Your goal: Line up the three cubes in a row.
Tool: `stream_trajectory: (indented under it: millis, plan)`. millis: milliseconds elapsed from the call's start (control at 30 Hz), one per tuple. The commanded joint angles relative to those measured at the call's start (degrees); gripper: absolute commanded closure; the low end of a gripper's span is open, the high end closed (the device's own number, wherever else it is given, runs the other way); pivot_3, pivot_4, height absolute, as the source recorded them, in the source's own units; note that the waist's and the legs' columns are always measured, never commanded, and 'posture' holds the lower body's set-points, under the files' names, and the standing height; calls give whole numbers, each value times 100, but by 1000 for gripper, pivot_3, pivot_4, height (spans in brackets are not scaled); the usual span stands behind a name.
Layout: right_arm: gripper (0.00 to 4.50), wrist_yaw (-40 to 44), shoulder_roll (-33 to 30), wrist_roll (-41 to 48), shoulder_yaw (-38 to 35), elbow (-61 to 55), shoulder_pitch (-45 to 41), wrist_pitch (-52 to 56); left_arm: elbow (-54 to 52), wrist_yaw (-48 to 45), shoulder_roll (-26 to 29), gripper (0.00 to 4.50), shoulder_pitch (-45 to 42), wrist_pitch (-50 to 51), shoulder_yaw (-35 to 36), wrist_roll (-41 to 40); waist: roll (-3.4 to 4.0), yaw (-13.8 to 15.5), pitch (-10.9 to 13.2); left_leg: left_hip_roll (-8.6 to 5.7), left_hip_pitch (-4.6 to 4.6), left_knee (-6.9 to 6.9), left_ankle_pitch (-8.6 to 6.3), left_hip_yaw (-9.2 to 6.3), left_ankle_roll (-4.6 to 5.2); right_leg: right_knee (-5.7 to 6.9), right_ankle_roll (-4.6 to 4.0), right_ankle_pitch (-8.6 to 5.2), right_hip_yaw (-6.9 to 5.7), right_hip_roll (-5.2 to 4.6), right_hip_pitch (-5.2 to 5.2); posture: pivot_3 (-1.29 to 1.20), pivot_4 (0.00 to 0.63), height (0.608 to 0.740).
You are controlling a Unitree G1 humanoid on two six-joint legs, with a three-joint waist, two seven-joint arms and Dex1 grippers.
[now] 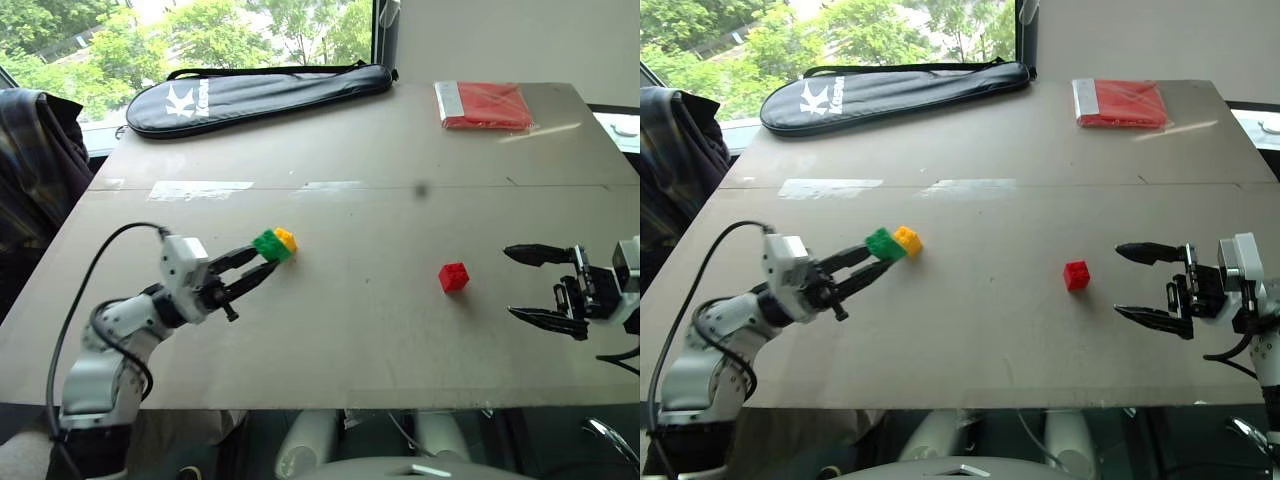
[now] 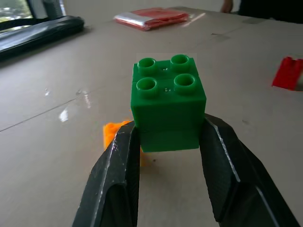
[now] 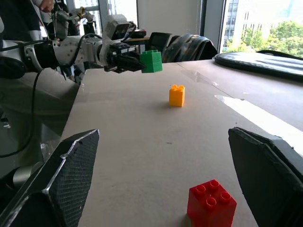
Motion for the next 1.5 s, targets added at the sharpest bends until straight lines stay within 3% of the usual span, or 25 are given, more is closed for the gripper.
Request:
stream_trajectory:
  millis: [33,233,367,1000,1500]
  plan:
    - [0,156,-27,-49,-305,51,51,-136,439,-942,18,3223,-1074,-23,-934,356,0,-35,0,-3,-1,3,1,3,-1,1,1,1,0,3,0,0,150,732]
    - [0,230,103,-230,-321,222,154,-416,2051,-1637,-750,3223,-2965,-282,-2285,1280,-3,-168,2,-3,-4,3,14,9,-23,3,7,4,4,9,-2,0,150,732]
    - [0,199,200,-298,-331,259,91,-550,2533,-1531,-1200,3223,-3334,-380,-2529,1559,-6,-263,4,8,-1,0,14,8,-24,4,7,4,14,18,-6,0,150,732]
    - [0,-70,339,-395,-342,134,-27,-514,1040,266,-1810,3223,-2063,307,-2946,2555,-5,-170,4,10,1,4,14,3,-23,8,11,6,18,17,-6,0,150,732]
    - [0,-64,337,-442,-338,230,-124,-559,1376,471,-1863,3223,-1967,24,-2912,2521,-4,-167,3,9,0,4,14,5,-23,7,11,6,19,15,-5,0,150,732]
